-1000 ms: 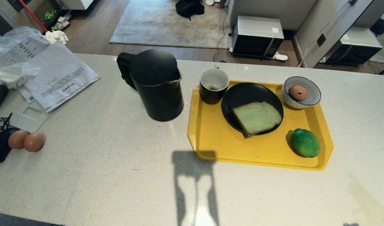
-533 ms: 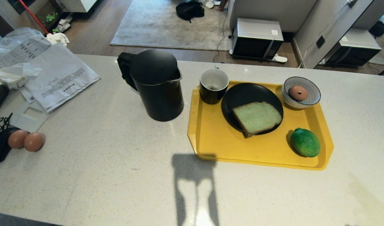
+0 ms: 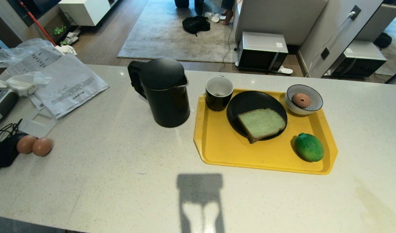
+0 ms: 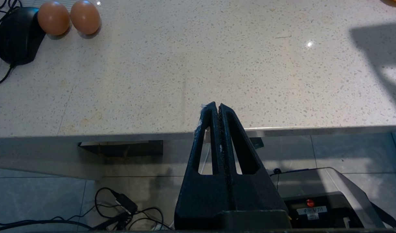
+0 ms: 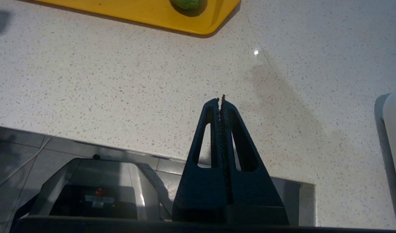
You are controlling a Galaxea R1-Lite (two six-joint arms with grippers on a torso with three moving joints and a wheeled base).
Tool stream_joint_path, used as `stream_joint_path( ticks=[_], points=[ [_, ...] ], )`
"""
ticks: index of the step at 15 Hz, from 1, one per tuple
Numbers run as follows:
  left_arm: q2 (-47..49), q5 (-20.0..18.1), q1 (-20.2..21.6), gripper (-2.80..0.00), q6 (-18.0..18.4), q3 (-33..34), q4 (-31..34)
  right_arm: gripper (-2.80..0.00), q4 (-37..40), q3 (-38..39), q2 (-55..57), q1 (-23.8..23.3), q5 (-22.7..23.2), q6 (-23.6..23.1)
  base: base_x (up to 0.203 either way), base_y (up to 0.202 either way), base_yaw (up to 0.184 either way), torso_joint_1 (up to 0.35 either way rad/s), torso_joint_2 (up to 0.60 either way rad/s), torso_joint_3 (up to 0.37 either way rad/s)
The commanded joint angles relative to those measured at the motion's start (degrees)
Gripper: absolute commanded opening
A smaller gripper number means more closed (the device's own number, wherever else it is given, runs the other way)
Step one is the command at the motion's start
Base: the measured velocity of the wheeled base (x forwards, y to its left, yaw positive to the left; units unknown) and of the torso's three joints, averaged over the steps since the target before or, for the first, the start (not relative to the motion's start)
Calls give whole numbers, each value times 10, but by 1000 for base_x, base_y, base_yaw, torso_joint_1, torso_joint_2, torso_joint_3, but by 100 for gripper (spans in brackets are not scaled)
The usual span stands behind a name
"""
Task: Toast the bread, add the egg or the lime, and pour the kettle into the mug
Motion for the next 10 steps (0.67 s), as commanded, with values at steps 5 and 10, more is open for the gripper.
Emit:
stream_joint_path(
  ticks=[5, 10],
  points=[
    [0, 0, 0, -280, 0, 0, 0, -280, 0, 1, 0, 0, 0, -1, 0, 0, 0, -93, 177, 86],
    [0, 0, 0, -280, 0, 0, 1, -280, 0, 0, 0, 1, 0, -1, 0, 0, 0, -105, 205, 97]
  ],
)
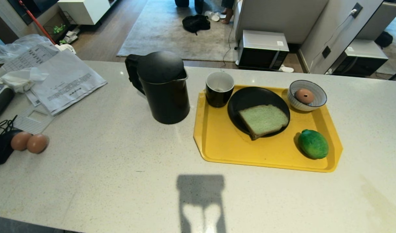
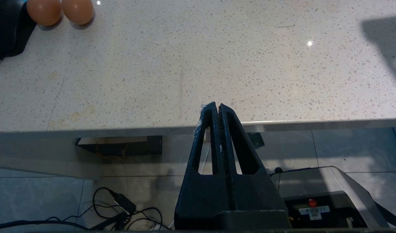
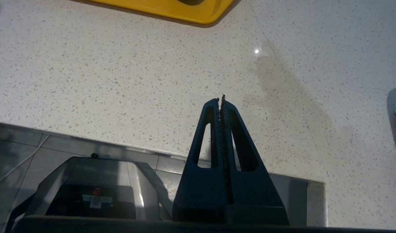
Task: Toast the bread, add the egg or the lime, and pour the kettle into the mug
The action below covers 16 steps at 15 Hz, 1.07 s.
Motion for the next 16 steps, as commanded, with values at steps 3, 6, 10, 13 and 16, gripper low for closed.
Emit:
stream_joint_path(
  ticks=[3, 6, 10, 13, 16],
  points=[
    [0, -1, 0, -280, 0, 0, 1, -280, 0, 0, 0, 0, 0, 0, 0, 0, 0, -144, 274, 128],
    [0, -1, 0, -280, -1, 0, 1, -280, 0, 0, 0, 0, 0, 0, 0, 0, 0, -163, 301, 141],
    [0, -1, 1, -280, 0, 0, 1, -280, 0, 0, 0, 0, 0, -1, 0, 0, 0, -95, 183, 80],
    [0, -1, 0, -280, 1, 0, 0, -280, 0, 0, 0, 1, 0, -1, 0, 0, 0, 0, 0, 0],
    [0, 0, 0, -280, 1, 0, 0, -280, 0, 0, 0, 0, 0, -1, 0, 0, 0, 0, 0, 0]
  ],
)
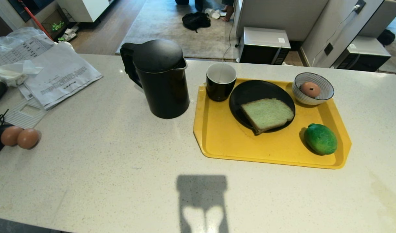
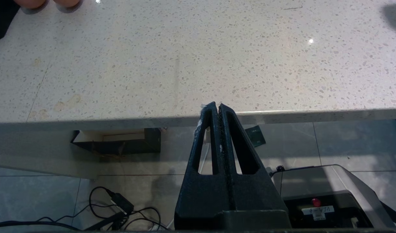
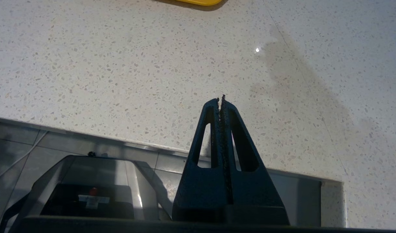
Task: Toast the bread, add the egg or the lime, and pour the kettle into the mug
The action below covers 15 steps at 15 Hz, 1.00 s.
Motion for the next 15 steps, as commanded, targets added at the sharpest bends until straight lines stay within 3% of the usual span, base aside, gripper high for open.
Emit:
stream_joint_path(
  ticks=[1, 15],
  points=[
    [0, 0, 0, -280, 0, 0, 0, -280, 0, -1, 0, 1, 0, 0, 0, 0, 0, 0, 0, 0],
    [0, 0, 0, -280, 0, 0, 0, -280, 0, -1, 0, 0, 0, 0, 0, 0, 0, 0, 0, 0]
  ],
)
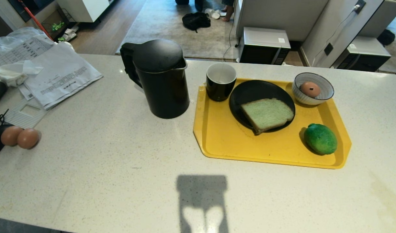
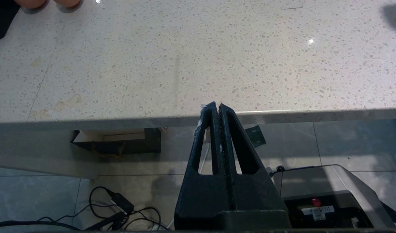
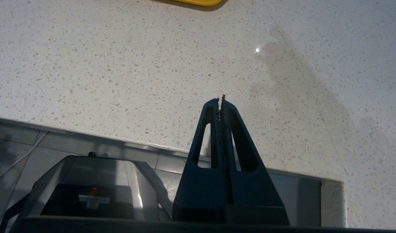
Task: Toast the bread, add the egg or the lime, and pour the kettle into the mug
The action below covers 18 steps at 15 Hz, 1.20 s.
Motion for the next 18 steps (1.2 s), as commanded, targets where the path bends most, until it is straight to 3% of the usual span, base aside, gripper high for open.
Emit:
stream_joint_path(
  ticks=[1, 18],
  points=[
    [0, 0, 0, -280, 0, 0, 0, -280, 0, 0, 0, 1, 0, 0, 0, 0, 0, 0, 0, 0],
    [0, -2, 0, -280, 6, 0, 2, -280, 0, 0, 0, 0, 0, -1, 0, 0, 0, 0, 0, 0]
  ],
)
